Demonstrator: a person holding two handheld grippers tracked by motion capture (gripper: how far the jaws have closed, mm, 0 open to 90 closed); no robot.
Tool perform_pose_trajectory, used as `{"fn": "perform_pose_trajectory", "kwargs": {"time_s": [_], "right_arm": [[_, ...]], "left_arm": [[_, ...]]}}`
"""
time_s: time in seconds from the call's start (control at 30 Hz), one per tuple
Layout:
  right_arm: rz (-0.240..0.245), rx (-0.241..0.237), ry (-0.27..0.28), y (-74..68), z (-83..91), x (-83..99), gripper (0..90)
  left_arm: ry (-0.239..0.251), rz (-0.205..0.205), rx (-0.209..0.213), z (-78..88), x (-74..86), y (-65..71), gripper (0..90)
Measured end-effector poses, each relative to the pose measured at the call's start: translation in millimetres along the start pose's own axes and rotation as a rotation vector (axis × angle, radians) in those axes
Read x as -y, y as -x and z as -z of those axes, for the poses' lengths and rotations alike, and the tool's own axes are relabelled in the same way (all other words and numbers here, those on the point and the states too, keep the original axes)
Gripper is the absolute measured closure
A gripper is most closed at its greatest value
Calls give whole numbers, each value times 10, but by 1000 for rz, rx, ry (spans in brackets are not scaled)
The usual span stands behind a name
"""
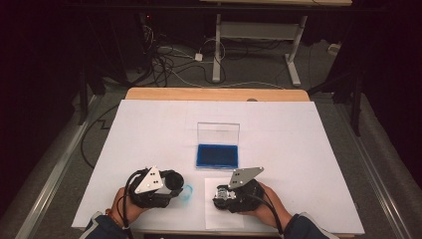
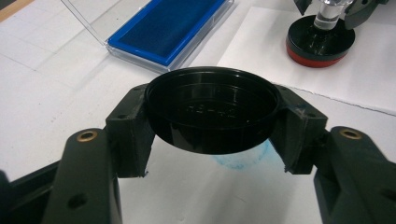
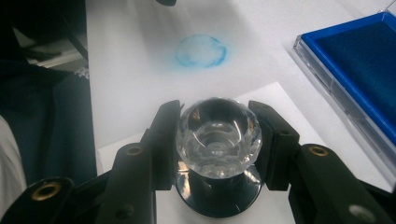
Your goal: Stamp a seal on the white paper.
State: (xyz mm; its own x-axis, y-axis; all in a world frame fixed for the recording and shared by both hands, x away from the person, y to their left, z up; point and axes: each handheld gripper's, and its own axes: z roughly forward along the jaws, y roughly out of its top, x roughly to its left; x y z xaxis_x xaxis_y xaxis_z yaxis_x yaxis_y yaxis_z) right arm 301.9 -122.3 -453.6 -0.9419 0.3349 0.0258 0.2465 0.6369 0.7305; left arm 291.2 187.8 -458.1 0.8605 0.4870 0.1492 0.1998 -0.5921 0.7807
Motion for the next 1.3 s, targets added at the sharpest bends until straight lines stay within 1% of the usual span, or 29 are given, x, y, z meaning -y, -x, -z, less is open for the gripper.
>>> {"fn": "perform_pose_trajectory", "kwargs": {"time_s": [0.07, 0.13, 0.33, 0.47, 0.57, 0.6, 0.7, 0.73, 0.77, 0.8, 0.9, 0.93, 1.07, 1.17, 1.2, 1.3], "right_arm": [[-11, -6, -2, 18, 15, 22, 570], [-35, -13, 20, 22, 18, 61, 570], [-43, -8, 28, 12, 7, 72, 571], [-39, -7, 19, 10, 8, 67, 571], [-34, 4, 10, -4, 5, 54, 571], [-42, 3, 9, -6, 6, 55, 571], [-42, 2, 8, -3, 6, 55, 571], [-39, 6, 6, -9, 6, 52, 571], [-24, 7, 2, -8, 9, 49, 571], [-24, 6, 0, -6, 10, 47, 571], [-38, -5, 4, 15, 10, 53, 571], [-54, -6, 9, 16, 9, 55, 571], [-61, -20, 14, 43, 11, 65, 571], [-52, -2, 7, 6, 3, 52, 571], [-35, 4, 3, 3, 3, 49, 571], [-38, -2, 4, 10, 3, 53, 571]], "left_arm": [[0, 1, 0, -2, 2, 1, 363], [-4, -1, 2, -6, 2, 4, 363], [-2, -2, 2, -7, -4, 14, 363], [-3, -3, 3, -9, -3, 13, 363], [-3, -3, 4, -11, -2, 12, 363], [-3, -3, 4, -11, -2, 12, 363], [-2, -3, 5, -10, -3, 12, 363], [-2, -4, 4, -10, -4, 14, 363], [-2, -4, 5, -9, -4, 13, 363], [-3, -4, 5, -10, -3, 12, 363], [-5, -5, 3, -8, -2, 9, 363], [-5, -5, 1, -5, -3, 8, 363], [-2, -1, -2, 4, 0, 6, 363], [-3, -2, 0, 1, -1, 7, 363], [-4, -3, 1, -1, -1, 8, 363], [-5, -3, 1, -2, -1, 7, 363]]}}
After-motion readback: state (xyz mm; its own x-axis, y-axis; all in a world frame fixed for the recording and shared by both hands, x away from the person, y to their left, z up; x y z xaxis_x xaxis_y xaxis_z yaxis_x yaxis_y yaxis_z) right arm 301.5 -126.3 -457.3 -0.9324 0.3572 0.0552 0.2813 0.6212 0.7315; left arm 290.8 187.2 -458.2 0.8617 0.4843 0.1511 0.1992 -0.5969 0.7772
